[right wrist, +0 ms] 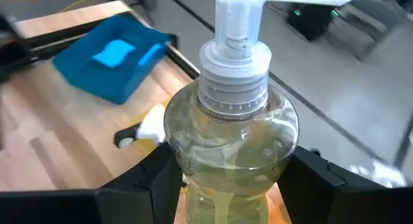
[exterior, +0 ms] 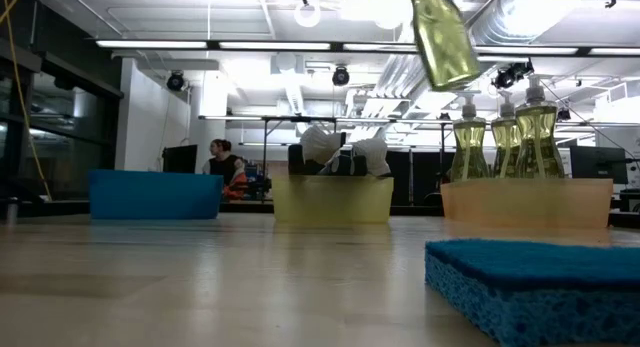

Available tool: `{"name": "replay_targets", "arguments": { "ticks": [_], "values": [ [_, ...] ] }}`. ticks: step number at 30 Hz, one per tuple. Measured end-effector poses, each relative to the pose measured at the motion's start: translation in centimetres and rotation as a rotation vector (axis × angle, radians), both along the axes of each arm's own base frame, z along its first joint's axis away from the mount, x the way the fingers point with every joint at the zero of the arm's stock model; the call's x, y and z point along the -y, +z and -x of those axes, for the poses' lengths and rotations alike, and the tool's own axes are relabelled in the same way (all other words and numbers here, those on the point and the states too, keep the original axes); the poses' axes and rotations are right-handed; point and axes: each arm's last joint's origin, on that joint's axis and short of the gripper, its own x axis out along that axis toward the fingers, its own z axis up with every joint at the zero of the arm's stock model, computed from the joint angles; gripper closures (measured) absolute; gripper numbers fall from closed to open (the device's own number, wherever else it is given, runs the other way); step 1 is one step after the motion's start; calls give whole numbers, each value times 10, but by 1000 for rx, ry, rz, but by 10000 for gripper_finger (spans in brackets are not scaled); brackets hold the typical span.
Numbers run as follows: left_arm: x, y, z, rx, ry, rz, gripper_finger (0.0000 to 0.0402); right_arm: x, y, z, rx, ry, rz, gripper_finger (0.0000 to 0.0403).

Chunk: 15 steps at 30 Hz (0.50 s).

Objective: Pick & Place Kitchen Sink Supplies
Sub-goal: Put the green dishwashing liquid dispenser into the orange bin

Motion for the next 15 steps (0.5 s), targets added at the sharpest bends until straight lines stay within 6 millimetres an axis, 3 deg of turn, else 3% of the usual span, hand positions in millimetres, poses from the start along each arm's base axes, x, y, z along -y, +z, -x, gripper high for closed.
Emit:
{"name": "replay_targets", "arguments": {
  "ticks": [8,15],
  "values": [
    [0,0,0,-1,11,-3,94,-2,-4,29,82,-244,14,200],
    [-3,0,0,1,88,-12,94,-10,-13,24,146,-324,-35,200]
  ]
}}
